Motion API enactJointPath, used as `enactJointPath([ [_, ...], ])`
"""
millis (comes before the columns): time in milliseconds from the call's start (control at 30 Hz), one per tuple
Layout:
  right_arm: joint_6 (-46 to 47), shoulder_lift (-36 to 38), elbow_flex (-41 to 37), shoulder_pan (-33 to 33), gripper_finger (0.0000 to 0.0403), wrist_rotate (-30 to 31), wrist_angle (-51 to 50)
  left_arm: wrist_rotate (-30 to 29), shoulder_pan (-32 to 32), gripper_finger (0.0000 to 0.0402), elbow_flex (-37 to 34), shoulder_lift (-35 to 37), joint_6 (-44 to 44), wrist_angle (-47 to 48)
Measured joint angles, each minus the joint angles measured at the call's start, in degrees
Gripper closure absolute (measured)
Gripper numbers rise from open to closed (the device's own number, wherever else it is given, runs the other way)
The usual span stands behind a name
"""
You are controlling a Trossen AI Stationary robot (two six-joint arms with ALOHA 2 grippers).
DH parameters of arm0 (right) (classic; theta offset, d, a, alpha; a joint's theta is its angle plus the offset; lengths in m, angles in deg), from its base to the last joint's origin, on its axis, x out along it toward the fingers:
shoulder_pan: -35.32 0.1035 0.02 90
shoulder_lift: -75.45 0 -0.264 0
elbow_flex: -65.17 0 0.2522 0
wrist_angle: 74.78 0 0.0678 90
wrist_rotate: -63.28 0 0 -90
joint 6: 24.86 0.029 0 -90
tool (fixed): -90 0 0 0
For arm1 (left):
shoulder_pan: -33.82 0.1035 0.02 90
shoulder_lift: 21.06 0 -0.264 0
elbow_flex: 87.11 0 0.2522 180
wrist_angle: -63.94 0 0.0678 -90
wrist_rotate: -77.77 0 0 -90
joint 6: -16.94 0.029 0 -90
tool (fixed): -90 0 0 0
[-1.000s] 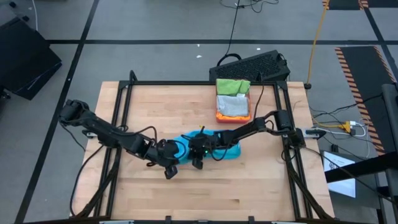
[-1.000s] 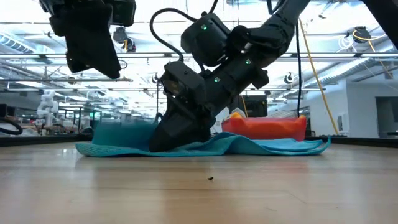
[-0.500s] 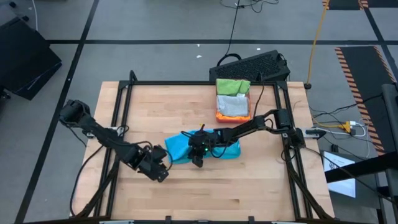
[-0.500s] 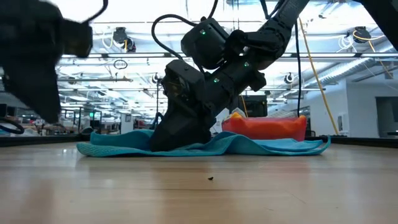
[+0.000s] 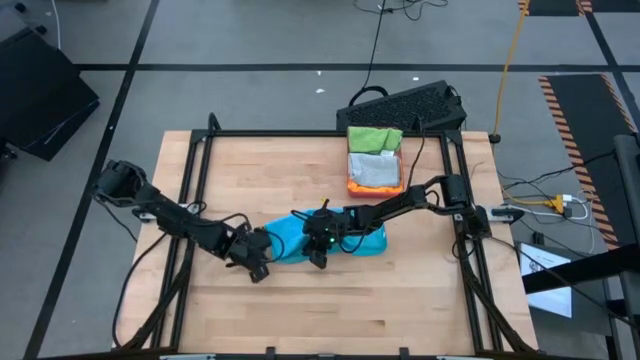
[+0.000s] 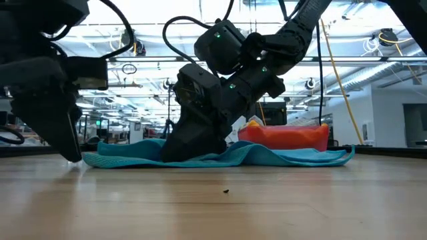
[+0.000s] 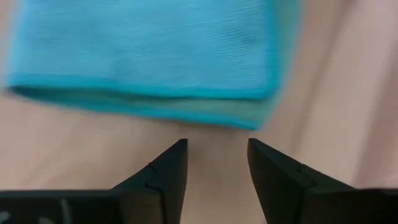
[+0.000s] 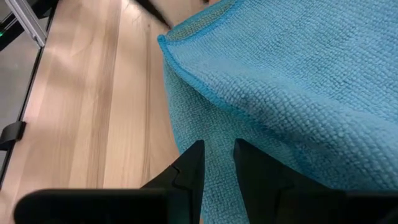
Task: Fold microfiber towels
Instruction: Fold the blue microfiber cloth
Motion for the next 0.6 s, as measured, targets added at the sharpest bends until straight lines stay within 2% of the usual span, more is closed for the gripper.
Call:
enactJointPath([
  [100,-0.04,0.0,0.0,0.0,0.0321,0.02,0.0,3.74,0.16,0.0219,-2.12,0.0,1.97,-7.17],
  [267,-0.07,-0.02,-0.02,0.0,0.0321,0.04,0.0,3.41,0.15,0.021,-3.22,0.02,1.9,-10.05],
  [433,-0.11,-0.02,-0.02,0.0,0.0321,0.15,0.0,3.44,0.72,0.0222,-3.26,0.0,5.24,-17.17],
  [600,-0.12,-0.04,-0.04,0.0,0.0321,0.3,0.02,5.27,1.1,0.0247,-3.26,0.0,4.59,-19.96],
])
